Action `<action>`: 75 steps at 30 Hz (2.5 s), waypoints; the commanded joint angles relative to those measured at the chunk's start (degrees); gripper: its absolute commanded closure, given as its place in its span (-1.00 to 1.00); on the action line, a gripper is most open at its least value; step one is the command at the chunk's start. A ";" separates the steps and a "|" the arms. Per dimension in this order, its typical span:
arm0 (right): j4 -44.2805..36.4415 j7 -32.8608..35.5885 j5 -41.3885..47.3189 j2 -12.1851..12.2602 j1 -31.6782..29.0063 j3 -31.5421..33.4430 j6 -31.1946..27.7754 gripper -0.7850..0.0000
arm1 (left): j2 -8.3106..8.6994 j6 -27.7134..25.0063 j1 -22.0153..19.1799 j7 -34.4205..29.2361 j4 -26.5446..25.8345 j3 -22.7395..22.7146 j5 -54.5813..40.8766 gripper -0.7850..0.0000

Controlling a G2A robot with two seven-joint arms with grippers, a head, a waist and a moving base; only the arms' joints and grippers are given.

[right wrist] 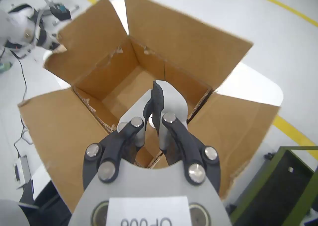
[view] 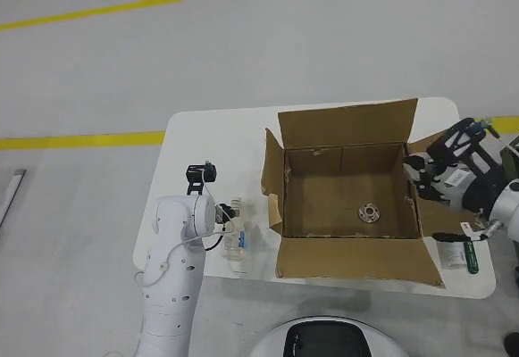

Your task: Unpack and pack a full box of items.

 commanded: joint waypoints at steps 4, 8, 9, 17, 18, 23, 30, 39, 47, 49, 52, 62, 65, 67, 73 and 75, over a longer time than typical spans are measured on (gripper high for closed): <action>2.18 1.19 -4.65 0.15 0.41 -3.86 -0.53 1.00 | 0.00 0.00 0.00 0.00 0.00 0.00 0.00 -1.00; 2.18 1.19 -4.65 0.15 0.41 -3.86 -0.53 1.00 | 0.00 0.00 0.00 0.00 0.00 0.00 0.00 -1.00; 2.18 1.19 -4.65 0.15 0.41 -3.86 -0.53 1.00 | 0.00 0.00 0.00 0.00 0.00 0.00 0.00 -1.00; -1.26 1.57 -11.48 0.59 -0.03 -7.86 -3.65 1.00 | 0.00 0.00 0.00 0.00 0.00 0.00 0.00 -1.00; -1.65 2.43 -15.29 0.65 0.43 -9.77 -3.48 1.00 | 0.00 0.00 0.00 0.00 0.00 0.00 0.00 -1.00; 3.04 8.93 -29.50 0.09 5.90 -21.91 2.90 1.00 | 0.00 0.00 0.00 0.00 0.00 0.00 0.00 -1.00; 15.04 17.86 -28.49 -1.53 16.30 -30.31 9.67 0.80 | 0.00 0.00 0.00 0.00 0.00 0.00 0.00 -1.00; 23.61 17.86 -26.21 -1.32 19.23 -32.02 9.71 0.15 | 0.00 0.00 0.00 0.00 0.00 0.00 0.00 -1.00; 27.61 17.86 -25.07 -1.48 20.06 -33.94 9.86 0.05 | 0.00 0.00 0.00 0.00 0.00 0.00 0.00 -1.00; 28.47 17.86 -25.22 -1.54 20.23 -34.39 9.99 0.04 | 0.00 0.00 0.00 0.00 0.00 0.00 0.00 -1.00; 29.67 17.69 -25.78 -1.64 20.41 -35.15 10.04 0.00 | 0.00 0.00 0.00 0.00 0.00 0.00 0.00 -1.00; 33.92 16.23 -28.01 -2.29 21.63 -38.24 10.01 0.00 | 0.00 0.00 0.00 0.00 0.00 0.00 0.00 -1.00; 35.29 15.59 -28.66 -2.53 21.92 -39.09 10.30 0.00 | 0.00 0.00 0.00 0.00 0.00 0.00 0.00 -1.00; 36.00 15.32 -28.82 -2.64 22.14 -39.34 10.45 0.00 | 0.00 0.00 0.00 0.00 0.00 0.00 0.00 -1.00; 37.82 14.59 -29.08 -3.02 22.79 -39.95 10.65 0.01 | 0.00 0.00 0.00 0.00 0.00 0.00 0.00 -1.00; 38.25 14.41 -29.01 -3.13 22.90 -40.13 10.62 0.02 | 0.00 0.00 0.00 0.00 0.00 0.00 0.00 -1.00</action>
